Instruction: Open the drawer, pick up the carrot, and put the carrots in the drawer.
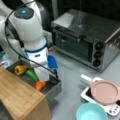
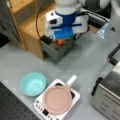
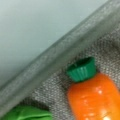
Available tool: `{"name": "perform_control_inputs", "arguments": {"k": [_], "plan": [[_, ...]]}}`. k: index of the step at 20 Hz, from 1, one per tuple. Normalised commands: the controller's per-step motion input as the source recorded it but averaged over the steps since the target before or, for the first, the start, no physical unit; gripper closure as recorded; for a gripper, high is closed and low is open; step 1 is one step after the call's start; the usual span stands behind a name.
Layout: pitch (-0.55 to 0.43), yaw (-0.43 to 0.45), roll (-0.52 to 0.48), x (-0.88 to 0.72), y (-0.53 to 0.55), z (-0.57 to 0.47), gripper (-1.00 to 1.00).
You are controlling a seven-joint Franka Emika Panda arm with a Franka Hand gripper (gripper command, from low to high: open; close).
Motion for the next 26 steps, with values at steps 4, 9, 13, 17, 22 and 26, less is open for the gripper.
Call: {"name": "perform_control_inputs", "arguments": {"k": [4,9,13,17,22,26], "plan": [[-0.304,-0.246,-0.151,-0.29,0.27,-0.11,-1.0],[-0.23,-0.265,-0.133,-0.17,0.34,-0.21,-1.0],[-0.071,-0.387,-0.055,-0.18,0.39,-0.14,-1.0],[0.037,-0.367,0.001,-0.18,0.25,-0.02,-1.0],[0.073,-0.248,-0.044,-0.11,0.13,0.03,-1.0],[0.07,-0.242,-0.123,-0.04,0.1,-0.01,-1.0]]}}
